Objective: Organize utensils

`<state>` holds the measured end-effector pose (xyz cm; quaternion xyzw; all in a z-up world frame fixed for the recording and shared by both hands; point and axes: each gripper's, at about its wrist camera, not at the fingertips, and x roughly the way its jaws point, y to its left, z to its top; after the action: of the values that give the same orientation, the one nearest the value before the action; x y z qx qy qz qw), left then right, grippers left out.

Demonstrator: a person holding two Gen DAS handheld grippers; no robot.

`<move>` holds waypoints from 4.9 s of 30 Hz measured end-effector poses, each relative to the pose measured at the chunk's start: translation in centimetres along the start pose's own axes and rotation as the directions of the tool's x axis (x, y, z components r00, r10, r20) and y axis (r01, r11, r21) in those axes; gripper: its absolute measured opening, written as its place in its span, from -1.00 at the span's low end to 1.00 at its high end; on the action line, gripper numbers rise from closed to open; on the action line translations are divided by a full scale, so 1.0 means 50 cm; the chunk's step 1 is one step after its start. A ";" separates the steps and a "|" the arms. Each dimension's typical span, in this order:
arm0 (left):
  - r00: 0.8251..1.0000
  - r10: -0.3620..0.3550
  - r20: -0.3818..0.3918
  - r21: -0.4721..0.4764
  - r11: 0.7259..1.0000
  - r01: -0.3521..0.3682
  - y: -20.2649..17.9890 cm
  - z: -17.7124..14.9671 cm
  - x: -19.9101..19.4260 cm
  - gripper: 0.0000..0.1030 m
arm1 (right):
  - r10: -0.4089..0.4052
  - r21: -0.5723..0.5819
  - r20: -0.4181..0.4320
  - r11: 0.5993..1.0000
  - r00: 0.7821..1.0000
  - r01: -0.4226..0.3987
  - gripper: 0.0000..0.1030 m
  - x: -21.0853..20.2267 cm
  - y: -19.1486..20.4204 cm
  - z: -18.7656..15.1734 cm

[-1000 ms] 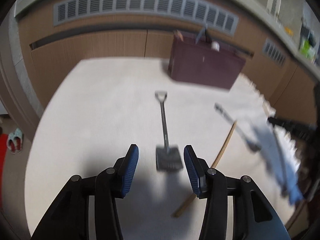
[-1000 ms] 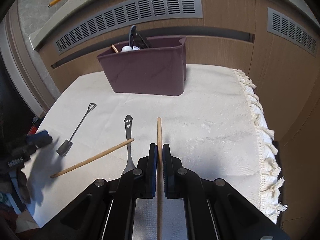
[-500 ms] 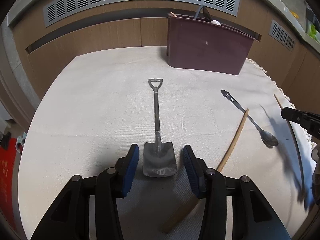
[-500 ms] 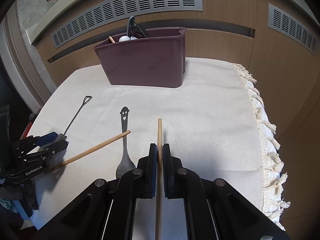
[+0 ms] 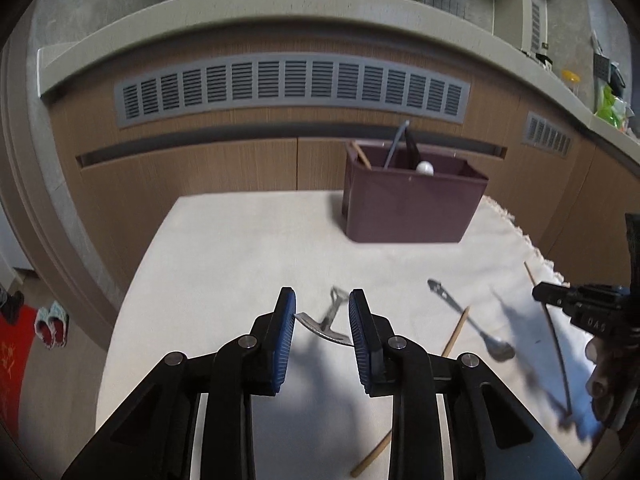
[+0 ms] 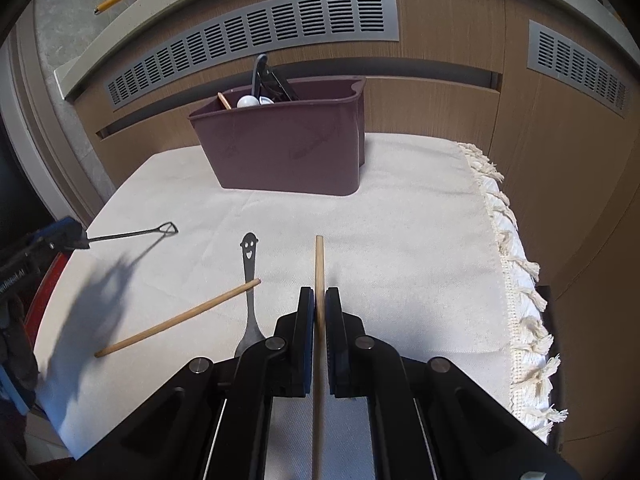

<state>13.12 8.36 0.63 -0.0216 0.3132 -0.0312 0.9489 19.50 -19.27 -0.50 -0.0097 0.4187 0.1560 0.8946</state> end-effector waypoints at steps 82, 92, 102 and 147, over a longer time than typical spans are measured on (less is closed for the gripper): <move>0.955 -0.293 -0.046 -0.006 0.956 0.293 -0.037 0.060 0.008 -0.99 | -0.014 0.005 -0.064 1.000 0.998 0.014 -0.89 0.010 -0.011 0.022; 0.955 -0.295 -0.005 0.016 0.955 0.295 -0.045 0.082 -0.026 -1.00 | 0.017 0.023 0.067 1.000 0.998 -0.019 -0.89 -0.073 -0.007 0.059; 0.925 -0.331 0.187 0.107 0.943 0.315 -0.065 0.273 -0.089 -0.99 | 0.053 -0.043 0.380 0.998 0.923 -0.040 -0.89 -0.207 0.014 0.240; 0.955 -0.256 -0.146 0.011 0.965 0.261 -0.052 0.111 0.133 -0.28 | 0.110 -0.234 0.007 0.966 0.994 -0.105 -0.69 0.028 0.019 0.081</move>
<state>21.66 5.39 1.29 -0.0456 0.3746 -0.1612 0.9119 23.07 -17.37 1.19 -0.0905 0.3887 0.2525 0.8815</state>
